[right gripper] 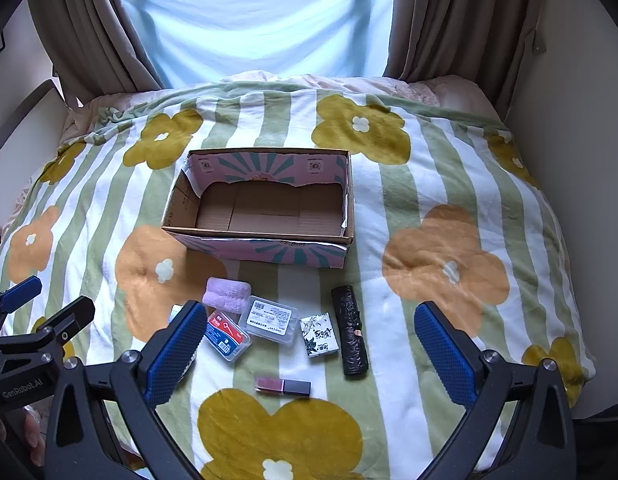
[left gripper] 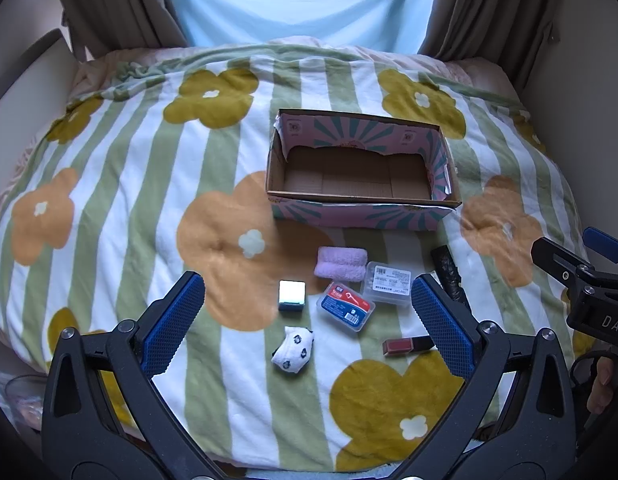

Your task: Organize objects

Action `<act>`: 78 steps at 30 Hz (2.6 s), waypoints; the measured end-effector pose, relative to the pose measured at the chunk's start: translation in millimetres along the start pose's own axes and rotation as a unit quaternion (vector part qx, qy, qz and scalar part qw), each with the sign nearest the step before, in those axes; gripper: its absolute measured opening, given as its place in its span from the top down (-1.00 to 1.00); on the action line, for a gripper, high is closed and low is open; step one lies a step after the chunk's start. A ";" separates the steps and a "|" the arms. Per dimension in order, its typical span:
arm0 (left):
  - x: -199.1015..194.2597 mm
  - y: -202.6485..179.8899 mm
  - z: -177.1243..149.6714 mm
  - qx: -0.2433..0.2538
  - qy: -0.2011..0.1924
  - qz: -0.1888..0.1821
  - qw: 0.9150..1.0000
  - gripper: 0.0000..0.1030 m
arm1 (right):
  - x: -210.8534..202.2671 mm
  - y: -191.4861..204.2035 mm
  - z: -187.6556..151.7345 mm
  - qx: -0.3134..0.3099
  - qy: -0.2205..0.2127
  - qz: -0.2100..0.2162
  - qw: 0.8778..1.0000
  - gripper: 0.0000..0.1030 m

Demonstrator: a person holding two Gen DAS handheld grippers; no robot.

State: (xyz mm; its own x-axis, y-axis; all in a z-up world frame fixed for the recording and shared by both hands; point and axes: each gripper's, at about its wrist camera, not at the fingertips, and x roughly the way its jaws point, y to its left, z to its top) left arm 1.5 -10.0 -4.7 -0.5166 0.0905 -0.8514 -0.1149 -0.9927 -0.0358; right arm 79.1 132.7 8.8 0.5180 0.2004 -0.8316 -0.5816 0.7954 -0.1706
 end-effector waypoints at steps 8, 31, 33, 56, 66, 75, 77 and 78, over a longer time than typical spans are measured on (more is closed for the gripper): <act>2.8 -0.5 0.8 0.003 0.002 -0.004 1.000 -0.99 | 0.2 0.4 0.5 0.008 0.001 -0.006 1.000 -0.99; 5.9 -3.8 5.1 0.011 0.004 -0.011 1.000 -0.99 | 0.9 0.9 0.1 0.019 0.001 -0.012 1.000 -0.99; 6.0 -4.2 6.3 0.011 0.005 -0.012 1.000 -0.99 | 0.5 0.8 -1.0 0.022 0.001 -0.013 1.000 -0.99; 68.5 27.6 -54.8 -0.072 0.072 -0.008 0.995 -0.99 | 54.2 -27.2 -36.7 0.133 0.048 -0.066 0.988 -0.99; 146.7 29.1 -103.9 -0.094 0.122 0.018 0.988 -0.98 | 136.4 -60.8 -76.6 0.118 0.115 -0.067 0.984 -0.88; 197.5 20.2 -122.3 -0.094 0.137 0.021 0.986 -0.84 | 204.5 -80.8 -101.6 0.111 0.157 -0.069 0.979 -0.59; 205.2 19.7 -127.0 -0.095 0.143 0.021 0.985 -0.79 | 214.1 -84.0 -107.4 0.113 0.165 -0.070 0.977 -0.52; 208.4 19.4 -129.2 -0.097 0.147 0.020 0.984 -0.75 | 217.7 -85.1 -109.5 0.115 0.169 -0.070 0.976 -0.46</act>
State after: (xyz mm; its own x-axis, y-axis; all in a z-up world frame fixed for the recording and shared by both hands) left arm 1.2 -20.6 -250.4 -0.2472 0.0521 -0.9676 0.0787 -0.9942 -0.0737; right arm 172.6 45.9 -215.5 0.3226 -0.0885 -0.9424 -0.3429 0.9170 -0.2036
